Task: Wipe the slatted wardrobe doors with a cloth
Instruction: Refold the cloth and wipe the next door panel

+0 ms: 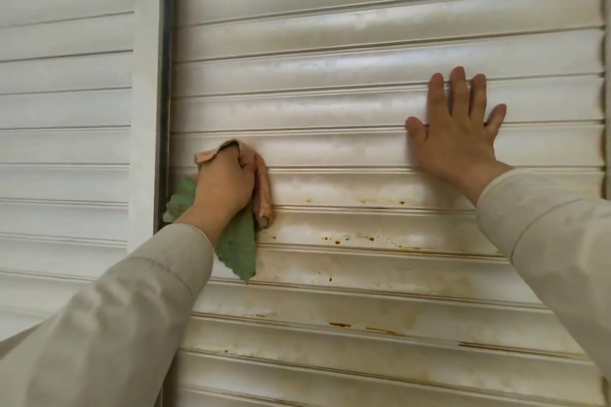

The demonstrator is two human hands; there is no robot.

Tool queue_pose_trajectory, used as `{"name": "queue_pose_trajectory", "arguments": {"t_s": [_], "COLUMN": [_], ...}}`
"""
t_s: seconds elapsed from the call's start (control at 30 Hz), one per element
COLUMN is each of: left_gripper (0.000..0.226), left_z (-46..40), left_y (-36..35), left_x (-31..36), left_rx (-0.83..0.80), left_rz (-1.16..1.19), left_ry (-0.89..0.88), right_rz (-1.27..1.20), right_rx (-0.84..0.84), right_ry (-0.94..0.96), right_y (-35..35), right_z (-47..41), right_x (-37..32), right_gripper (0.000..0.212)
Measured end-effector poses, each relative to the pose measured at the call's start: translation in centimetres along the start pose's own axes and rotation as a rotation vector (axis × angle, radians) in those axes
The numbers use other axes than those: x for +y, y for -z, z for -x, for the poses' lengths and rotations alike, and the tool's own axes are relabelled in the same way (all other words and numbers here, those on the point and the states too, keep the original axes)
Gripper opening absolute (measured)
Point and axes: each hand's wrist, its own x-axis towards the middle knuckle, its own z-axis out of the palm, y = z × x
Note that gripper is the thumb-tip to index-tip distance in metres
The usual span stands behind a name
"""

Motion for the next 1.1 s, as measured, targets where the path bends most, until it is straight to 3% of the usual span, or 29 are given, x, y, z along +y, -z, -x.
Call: {"name": "queue_pose_trajectory", "arguments": {"t_s": [0.13,0.27,0.33,0.4,0.5,0.6,0.67,0.73,0.8,0.87,1.0,1.1], "left_gripper": [0.008,0.013,0.018,0.014,0.018,0.018,0.017,0.027,0.036,0.036,0.033,0.014], "left_z": [0.8,1.6,1.4,1.6,2.1,2.3,2.4,2.0,1.4,1.3,2.3,3.6], "left_y": [0.2,0.5,0.8,1.4,2.0,3.1,4.0,4.7,5.1,5.6,5.5,5.2], "left_x": [2.7,5.8,6.5,7.0,7.4,6.5,5.6,4.5,3.2,2.4,2.8,2.6], "left_rx": [-0.210,-0.354,-0.381,-0.421,-0.483,-0.529,-0.498,-0.308,-0.008,0.137,-0.256,-0.311], "left_rz": [0.618,0.874,0.981,1.037,1.118,1.077,0.881,0.727,0.656,0.586,0.701,0.814], "left_ry": [0.160,0.177,0.179,0.138,0.078,0.082,0.109,0.185,0.237,0.147,-0.031,-0.019], "right_rz": [-0.006,-0.081,-0.242,-0.542,-0.847,-0.983,-0.904,-0.826,-0.854,-0.865,-0.901,-0.996], "right_rx": [-0.076,-0.014,0.077,-0.030,-0.343,-0.416,-0.379,-0.319,-0.296,-0.317,-0.314,-0.352], "right_ry": [-0.010,-0.063,0.044,0.192,0.248,0.223,0.210,0.183,0.150,0.147,0.152,0.109], "right_y": [0.9,2.3,2.9,3.4,4.4,4.3,3.8,3.4,3.3,3.4,3.5,3.6], "right_z": [0.0,0.7,1.8,3.1,4.1,4.1,3.9,3.8,3.9,4.0,4.2,4.7], "right_x": [-0.3,-2.3,-4.5,-6.9,-9.1,-10.2,-10.6,-10.9,-11.4,-12.1,-14.5,-16.4], "right_gripper": [0.073,0.069,0.058,0.054,0.046,0.013,0.008,0.010,0.012,0.013,0.007,0.003]}}
